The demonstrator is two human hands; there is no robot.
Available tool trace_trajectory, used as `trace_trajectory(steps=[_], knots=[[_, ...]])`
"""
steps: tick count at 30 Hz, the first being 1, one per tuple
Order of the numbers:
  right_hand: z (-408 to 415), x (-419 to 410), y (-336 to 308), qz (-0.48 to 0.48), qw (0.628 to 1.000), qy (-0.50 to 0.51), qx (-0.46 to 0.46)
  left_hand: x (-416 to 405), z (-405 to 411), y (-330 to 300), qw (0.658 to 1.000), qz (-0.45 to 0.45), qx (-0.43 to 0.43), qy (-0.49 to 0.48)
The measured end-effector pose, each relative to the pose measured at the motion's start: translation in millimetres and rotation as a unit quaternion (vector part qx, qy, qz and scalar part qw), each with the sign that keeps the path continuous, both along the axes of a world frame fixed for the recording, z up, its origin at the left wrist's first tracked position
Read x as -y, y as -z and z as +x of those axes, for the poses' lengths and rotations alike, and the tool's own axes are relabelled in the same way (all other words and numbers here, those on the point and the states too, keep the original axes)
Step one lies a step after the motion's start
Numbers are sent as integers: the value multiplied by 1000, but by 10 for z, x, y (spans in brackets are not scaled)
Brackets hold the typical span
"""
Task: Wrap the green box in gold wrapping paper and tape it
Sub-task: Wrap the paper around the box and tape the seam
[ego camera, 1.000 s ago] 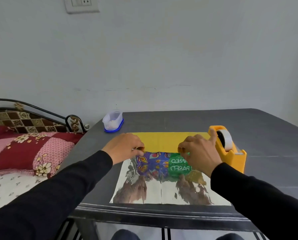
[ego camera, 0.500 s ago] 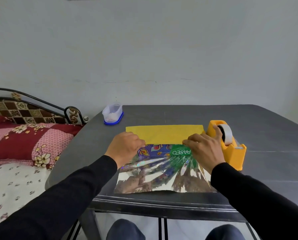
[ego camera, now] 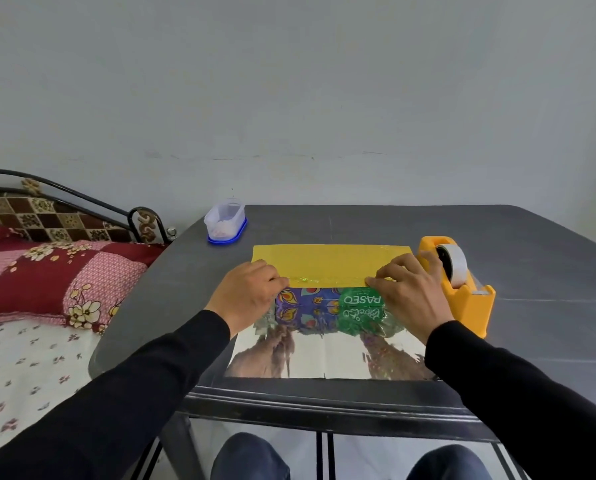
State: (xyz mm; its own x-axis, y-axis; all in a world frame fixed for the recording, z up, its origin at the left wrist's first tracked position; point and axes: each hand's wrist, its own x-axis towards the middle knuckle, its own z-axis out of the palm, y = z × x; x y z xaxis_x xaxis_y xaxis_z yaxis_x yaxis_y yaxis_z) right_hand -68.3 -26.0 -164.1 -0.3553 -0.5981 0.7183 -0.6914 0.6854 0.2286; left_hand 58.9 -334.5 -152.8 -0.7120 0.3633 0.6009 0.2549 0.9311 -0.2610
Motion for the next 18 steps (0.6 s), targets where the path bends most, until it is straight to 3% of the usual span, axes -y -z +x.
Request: trace_trajectory(steps=[4,9,14,18], knots=[[-1,1,31,-10,1000,-7,0,-115,15,-72,1000,-1,7,-27],[20,26,64,-11,1000,5,-2,-614,-153,-379,981,170,88,28],[68,48,76,-3,999,36,-1,-984,-620,-459,941,254,220,37],[121,21,107,3,998,60,19,-976,-712,-238,919,322,218,63]])
